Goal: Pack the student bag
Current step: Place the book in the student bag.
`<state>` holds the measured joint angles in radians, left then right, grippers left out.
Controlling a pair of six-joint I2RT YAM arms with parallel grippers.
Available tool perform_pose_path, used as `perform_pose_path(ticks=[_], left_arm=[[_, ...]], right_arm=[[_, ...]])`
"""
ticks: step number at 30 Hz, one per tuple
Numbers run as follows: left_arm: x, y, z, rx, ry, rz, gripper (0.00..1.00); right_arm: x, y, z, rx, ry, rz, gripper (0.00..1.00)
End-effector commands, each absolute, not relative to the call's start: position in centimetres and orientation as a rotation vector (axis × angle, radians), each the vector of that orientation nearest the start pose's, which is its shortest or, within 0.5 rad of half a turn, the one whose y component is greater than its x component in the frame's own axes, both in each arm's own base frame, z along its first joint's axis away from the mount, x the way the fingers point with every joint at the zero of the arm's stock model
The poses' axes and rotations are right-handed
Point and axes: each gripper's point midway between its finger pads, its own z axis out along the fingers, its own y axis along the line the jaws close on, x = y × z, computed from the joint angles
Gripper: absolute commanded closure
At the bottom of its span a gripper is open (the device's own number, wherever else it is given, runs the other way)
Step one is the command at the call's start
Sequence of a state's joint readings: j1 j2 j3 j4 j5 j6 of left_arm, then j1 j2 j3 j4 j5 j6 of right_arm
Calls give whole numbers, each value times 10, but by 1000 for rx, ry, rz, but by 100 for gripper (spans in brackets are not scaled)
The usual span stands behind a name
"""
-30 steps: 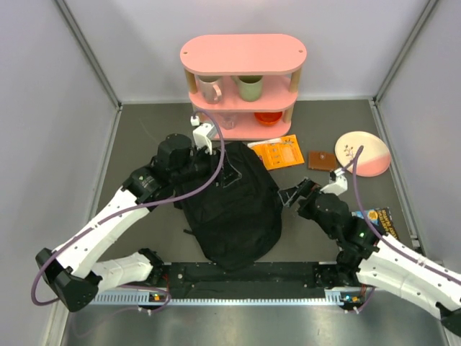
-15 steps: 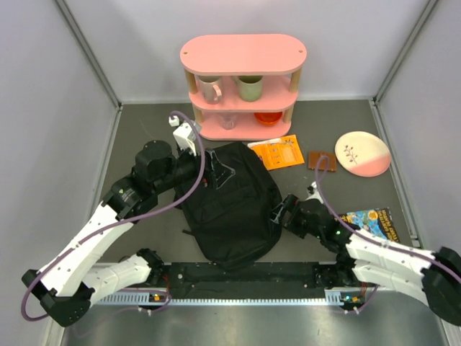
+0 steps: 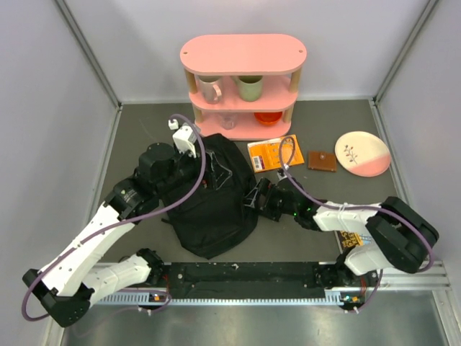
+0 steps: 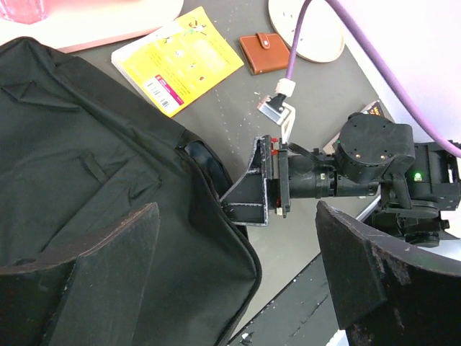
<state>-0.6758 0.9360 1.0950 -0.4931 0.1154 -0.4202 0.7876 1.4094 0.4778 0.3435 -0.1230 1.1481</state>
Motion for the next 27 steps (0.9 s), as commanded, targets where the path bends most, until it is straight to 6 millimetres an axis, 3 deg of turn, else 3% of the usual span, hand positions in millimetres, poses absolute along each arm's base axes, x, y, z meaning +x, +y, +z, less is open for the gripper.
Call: perform_pose_path(ticks=[1,2,4,5,7,8,10,11,13,17,19,20,27], left_arm=[[225,-219,317,323,1924,-814,6],[224,-220,317,328,1922,-815,6],[225,-221,317,336,1918,-814,1],[225,-223,316,348,1919,-823,1],[227,-228,318,358,1902,-837,1],[231,-230,317,350,1904,-834,1],[234,-237,322,345,1885,-868,1],[237,-242,320,346,1891,-881,1],[237,-257,325,368,1871,-954,1],[240,-287,307,431,1926,-1004,1],[239,-299,303,459,1939,-1034,1],[237,-309,296,481,1960,-1050,1],[216,-363,278,581,1982,-1189,1]], right_arm=[[239,275,87,417,2317,985,1],[241,262,103,432,2266,955,1],[242,228,100,456,2255,789,1],[243,216,123,460,2183,793,1],[246,188,139,463,2114,671,1],[239,171,135,473,2134,586,1],[240,133,156,554,2051,464,1],[228,109,143,584,2109,341,1],[227,64,152,750,2054,216,1],[209,-4,151,961,2015,21,1],[207,-23,154,998,2009,-24,1],[202,-49,154,1095,1969,-104,1],[172,-121,129,1402,1988,-385,1]])
